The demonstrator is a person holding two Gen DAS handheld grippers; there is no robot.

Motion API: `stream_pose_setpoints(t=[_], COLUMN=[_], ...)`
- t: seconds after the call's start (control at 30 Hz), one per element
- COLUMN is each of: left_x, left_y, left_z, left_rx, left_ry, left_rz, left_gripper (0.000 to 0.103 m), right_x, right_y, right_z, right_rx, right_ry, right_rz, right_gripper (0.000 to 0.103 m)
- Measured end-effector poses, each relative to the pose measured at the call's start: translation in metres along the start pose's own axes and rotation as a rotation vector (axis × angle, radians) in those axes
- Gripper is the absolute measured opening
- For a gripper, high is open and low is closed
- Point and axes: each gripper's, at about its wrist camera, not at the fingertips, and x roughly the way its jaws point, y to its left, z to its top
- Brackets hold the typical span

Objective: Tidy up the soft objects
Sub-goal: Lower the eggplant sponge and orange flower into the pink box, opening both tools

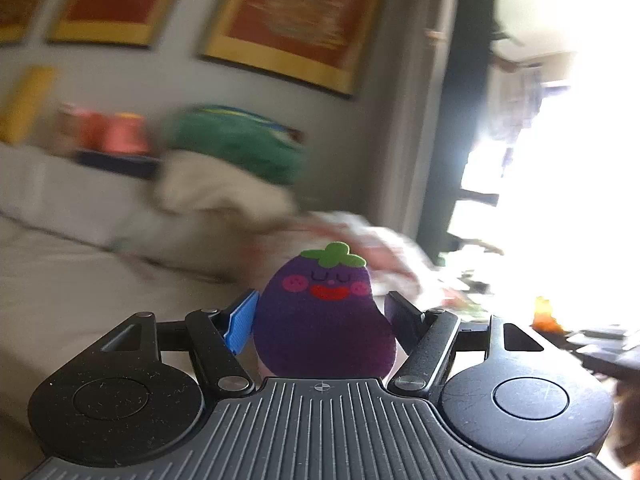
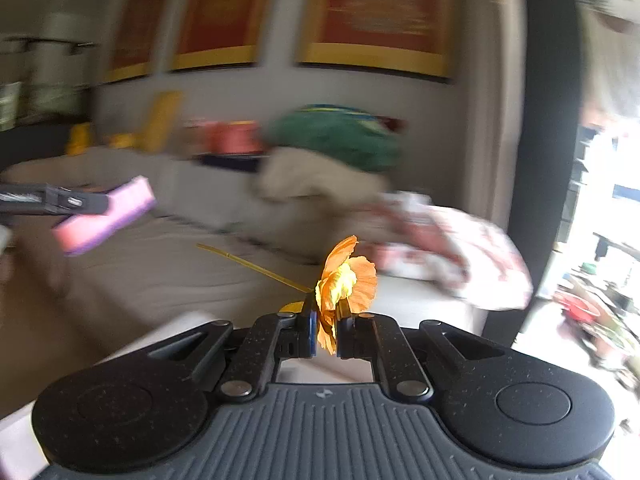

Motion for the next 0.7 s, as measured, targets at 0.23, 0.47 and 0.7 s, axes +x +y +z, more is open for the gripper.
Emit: stream_pose_setpoints(t=[0.23, 0.47, 0.7], left_x=[0.132, 0.248, 0.252], left_y=[-0.116, -0.153, -0.134], left_z=[-0.019, -0.137, -0.136], left_rx=[0.047, 0.107, -0.016], left_ry=[0.202, 0.658, 0.617], left_rz=[-0.288, -0.242, -0.345], left_gripper=[0.074, 0.074, 0.07], right_x=[0.033, 0.04, 0.029], right_y=[-0.071, -0.049, -0.023], right_z=[-0.069, -0.153, -0.176], right_rx=[0.145, 0.096, 0.022], right_ry=[0.141, 0.239, 0.262], right_rz=[-0.133, -0.058, -0.029], right_gripper=[0.009, 0.057, 0.063])
